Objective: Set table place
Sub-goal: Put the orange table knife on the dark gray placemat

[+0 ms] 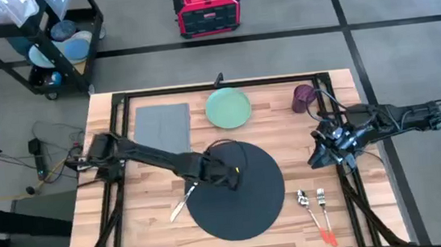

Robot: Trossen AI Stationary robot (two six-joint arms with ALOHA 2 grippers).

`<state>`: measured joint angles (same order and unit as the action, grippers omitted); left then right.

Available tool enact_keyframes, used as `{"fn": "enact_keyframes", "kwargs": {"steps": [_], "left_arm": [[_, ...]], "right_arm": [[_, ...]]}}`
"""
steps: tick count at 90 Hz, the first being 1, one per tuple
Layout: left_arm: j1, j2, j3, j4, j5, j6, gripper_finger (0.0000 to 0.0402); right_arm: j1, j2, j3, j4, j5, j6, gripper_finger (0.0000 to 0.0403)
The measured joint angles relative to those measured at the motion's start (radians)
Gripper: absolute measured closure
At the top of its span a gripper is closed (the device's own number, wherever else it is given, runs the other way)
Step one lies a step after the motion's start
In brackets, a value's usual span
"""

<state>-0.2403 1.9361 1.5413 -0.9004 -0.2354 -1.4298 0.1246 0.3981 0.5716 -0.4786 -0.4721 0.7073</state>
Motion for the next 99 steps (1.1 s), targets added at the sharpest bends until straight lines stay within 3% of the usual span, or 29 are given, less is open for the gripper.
{"fn": "enact_keyframes", "kwargs": {"steps": [8,18,26,33,49,76,99], "left_arm": [[-0.011,0.005,0.012,-0.1,0.009,0.053,0.0401],[-0.026,0.005,0.013,-0.176,0.1,0.189,0.0401],[-0.029,0.004,0.0,-0.178,0.19,0.305,0.0395],[-0.029,0.005,-0.025,-0.175,0.209,0.354,0.0381],[-0.026,0.005,-0.076,-0.174,0.209,0.311,0.0333],[0.004,0.005,-0.115,-0.154,0.18,0.239,0.0251],[0.012,0.003,-0.16,-0.159,0.147,0.153,0.0236]], "right_arm": [[0.0,0.0,0.0,0.002,-0.077,0.001,0.031],[0.0,0.0,0.0,0.0,-0.134,-0.001,0.031],[0.0,0.0,0.0,0.0,-0.172,-0.002,0.031],[0.0,0.0,0.0,0.0,-0.184,-0.002,0.031],[0.0,0.0,0.0,0.0,-0.212,0.01,0.0299],[0.0,0.0,0.0,0.0,-0.212,0.026,0.0246],[0.0,0.0,0.0,0.0,-0.212,0.045,0.0233]]}}
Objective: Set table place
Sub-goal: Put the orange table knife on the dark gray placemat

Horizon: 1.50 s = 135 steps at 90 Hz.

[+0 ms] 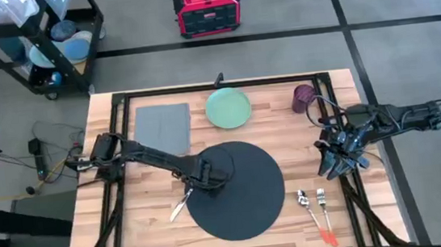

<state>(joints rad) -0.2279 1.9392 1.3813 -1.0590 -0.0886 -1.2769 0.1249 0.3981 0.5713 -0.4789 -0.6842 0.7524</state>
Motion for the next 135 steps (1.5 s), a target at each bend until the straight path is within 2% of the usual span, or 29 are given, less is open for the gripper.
{"fn": "enact_keyframes", "kwargs": {"steps": [9,22,33,43,55,59,75,89,107,135], "left_arm": [[0.0,0.0,-0.023,0.016,-0.002,-0.029,0.0237],[-0.004,0.0,-0.094,0.16,0.009,-0.017,0.0237],[-0.003,-0.007,-0.125,0.21,0.03,-0.027,0.0249],[0.0,-0.007,-0.127,0.204,0.035,-0.008,0.0289],[0.005,-0.006,-0.128,0.185,0.037,0.021,0.0371],[0.006,-0.006,-0.129,0.188,0.038,0.032,0.0384],[0.009,-0.001,-0.098,0.191,0.056,0.037,0.0389],[0.035,-0.005,0.017,0.166,0.051,0.13,0.04],[0.084,-0.004,0.134,0.133,0.018,0.201,0.04],[0.151,-0.004,0.149,0.212,0.017,0.22,0.04]], "right_arm": [[0.0,0.0,0.0,0.0,0.0,0.001,0.0235],[0.0,0.0,0.0,0.0,0.0,0.003,0.0237],[0.0,0.0,0.0,0.0,0.0,0.007,0.0237],[0.0,0.0,0.0,0.0,0.001,-0.001,0.0237],[0.0,0.0,0.0,0.0,0.005,-0.026,0.0237],[0.0,0.0,0.0,0.0,0.01,-0.027,0.0238],[0.0,0.0,0.0,0.0,0.035,-0.05,0.0265],[0.0,0.0,0.0,-0.003,0.034,-0.057,0.0286],[0.0,0.0,0.0,-0.019,0.033,-0.057,0.029],[0.0,0.0,0.0,-0.019,0.032,-0.056,0.029]]}}
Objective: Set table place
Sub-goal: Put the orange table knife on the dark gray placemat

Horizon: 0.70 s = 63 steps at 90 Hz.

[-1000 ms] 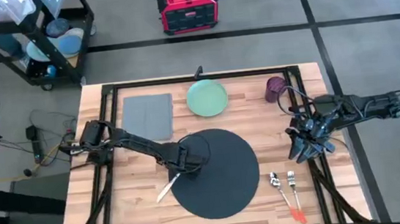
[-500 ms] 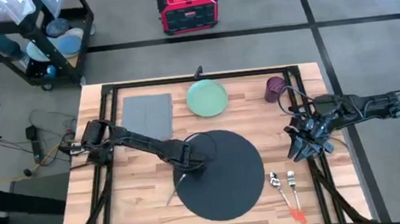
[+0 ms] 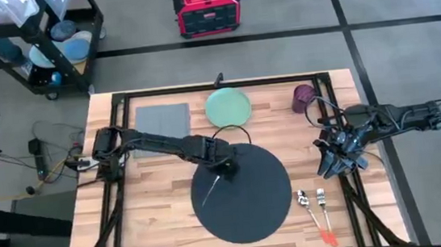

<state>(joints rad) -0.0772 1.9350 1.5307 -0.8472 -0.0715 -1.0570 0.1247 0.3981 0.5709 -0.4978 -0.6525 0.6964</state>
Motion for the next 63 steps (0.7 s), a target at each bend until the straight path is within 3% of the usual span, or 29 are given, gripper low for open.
{"fn": "enact_keyframes", "kwargs": {"steps": [17,63], "left_arm": [[0.015,0.0,0.0,0.117,0.0,-0.042,0.0401],[-0.071,-0.002,-0.095,0.164,0.005,-0.291,0.0401]], "right_arm": [[0.0,0.0,0.0,0.0,0.0,0.003,0.029],[0.0,0.0,0.0,-0.049,0.0,0.0,0.029]]}}
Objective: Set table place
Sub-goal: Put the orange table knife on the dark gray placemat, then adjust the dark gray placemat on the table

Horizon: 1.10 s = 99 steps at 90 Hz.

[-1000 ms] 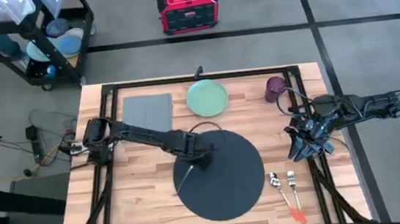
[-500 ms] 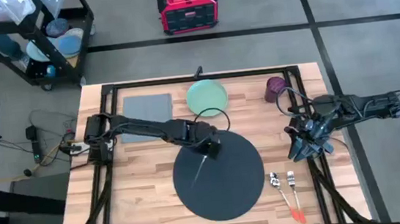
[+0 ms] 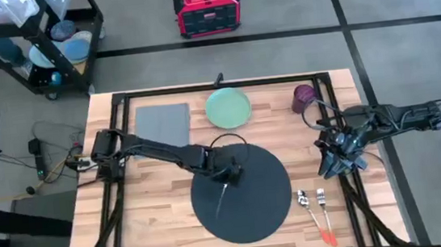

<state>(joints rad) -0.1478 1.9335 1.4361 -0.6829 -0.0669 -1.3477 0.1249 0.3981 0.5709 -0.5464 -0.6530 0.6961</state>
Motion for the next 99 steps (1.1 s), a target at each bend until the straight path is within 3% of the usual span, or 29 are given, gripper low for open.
{"fn": "enact_keyframes", "kwargs": {"steps": [42,63,99], "left_arm": [[-0.003,-0.001,-0.035,0.02,-0.012,-0.006,0.0401],[0.006,-0.001,-0.034,0.022,-0.039,-0.002,0.04],[0.005,-0.001,-0.034,-0.019,-0.035,-0.031,0.0336]], "right_arm": [[0.0,0.0,0.0,0.0,-0.005,0.004,0.029],[0.0,0.0,0.0,0.0,-0.064,0.023,0.029],[0.0,0.0,0.0,0.001,-0.084,0.038,0.029]]}}
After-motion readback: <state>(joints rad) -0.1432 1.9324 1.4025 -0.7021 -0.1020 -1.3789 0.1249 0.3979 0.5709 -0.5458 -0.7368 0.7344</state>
